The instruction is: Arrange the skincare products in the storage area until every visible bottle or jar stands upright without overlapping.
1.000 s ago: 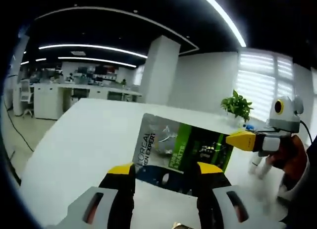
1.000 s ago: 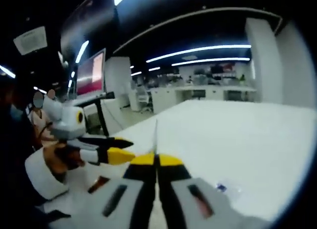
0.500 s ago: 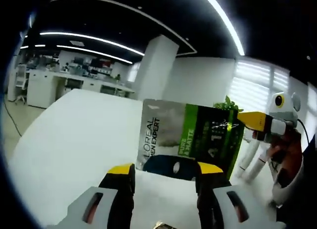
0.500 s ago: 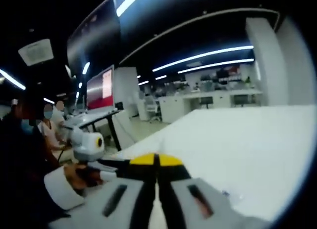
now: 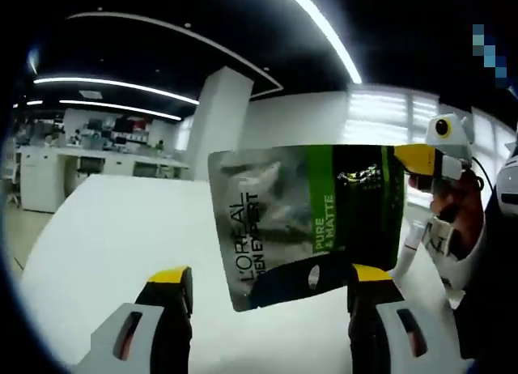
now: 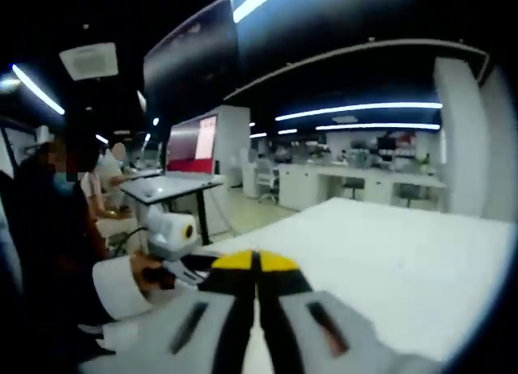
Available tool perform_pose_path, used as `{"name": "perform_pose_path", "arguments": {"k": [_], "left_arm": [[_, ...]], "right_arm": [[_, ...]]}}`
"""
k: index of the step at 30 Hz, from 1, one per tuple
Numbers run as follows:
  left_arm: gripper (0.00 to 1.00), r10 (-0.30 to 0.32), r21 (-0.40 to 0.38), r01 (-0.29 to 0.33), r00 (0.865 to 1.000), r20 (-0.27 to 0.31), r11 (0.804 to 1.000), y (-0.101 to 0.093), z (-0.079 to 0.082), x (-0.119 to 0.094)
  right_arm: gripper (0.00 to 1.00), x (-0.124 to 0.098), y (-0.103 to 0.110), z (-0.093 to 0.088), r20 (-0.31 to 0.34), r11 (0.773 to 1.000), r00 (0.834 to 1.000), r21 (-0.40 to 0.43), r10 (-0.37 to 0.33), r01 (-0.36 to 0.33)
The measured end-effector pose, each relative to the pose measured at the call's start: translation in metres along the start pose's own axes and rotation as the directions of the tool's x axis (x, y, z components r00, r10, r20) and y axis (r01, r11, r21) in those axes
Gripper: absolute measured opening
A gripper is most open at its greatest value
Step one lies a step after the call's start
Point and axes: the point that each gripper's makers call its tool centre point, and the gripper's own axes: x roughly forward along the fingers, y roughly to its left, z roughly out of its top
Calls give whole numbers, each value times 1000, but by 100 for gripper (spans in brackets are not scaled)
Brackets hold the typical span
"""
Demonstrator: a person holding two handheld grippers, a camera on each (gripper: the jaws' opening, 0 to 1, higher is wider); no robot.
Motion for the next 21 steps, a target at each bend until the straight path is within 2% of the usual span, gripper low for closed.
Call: {"name": "perform_pose_path", "arguments": {"k": [2, 5, 7, 9, 12, 13, 15, 17, 21], "left_arm": [[82, -16, 15, 17, 1000, -18, 1000, -4, -3, 3], [82, -45, 95, 52, 996, -73, 994, -12, -13, 9], [83, -62, 101, 72, 993, -102, 992, -19, -20, 14], [83, -80, 101, 90, 992, -100, 991, -23, -21, 16], [78, -142, 68, 147, 987, -78, 987, -35, -18, 17], [74, -174, 53, 177, 983, -63, 983, -41, -16, 17], [69, -193, 25, 195, 979, -59, 981, -44, -16, 16], [60, -219, 4, 219, 975, -41, 976, -46, -15, 13], [47, -241, -16, 241, 970, -11, 970, -49, -10, 7]], "right_arm": [[0, -1, 3, 1, -5, 1000, 1000, -5, 18, -18], [0, -5, 7, 4, -5, 999, 1000, -36, 23, -23], [0, -8, 9, 6, -5, 998, 1000, -48, 30, -30], [0, -10, 9, 8, -4, 998, 1000, -56, 29, -30], [0, -16, 7, 10, -1, 998, 1000, -55, 24, -24], [0, -18, 5, 10, -3, 998, 1000, -55, 19, -19], [0, -22, -1, 10, -2, 998, 1000, -56, -1, 1], [0, -25, -8, 11, 3, 999, 1000, -45, -16, 16], [0, -29, -21, 10, 0, 998, 999, -29, -49, 49]]}}
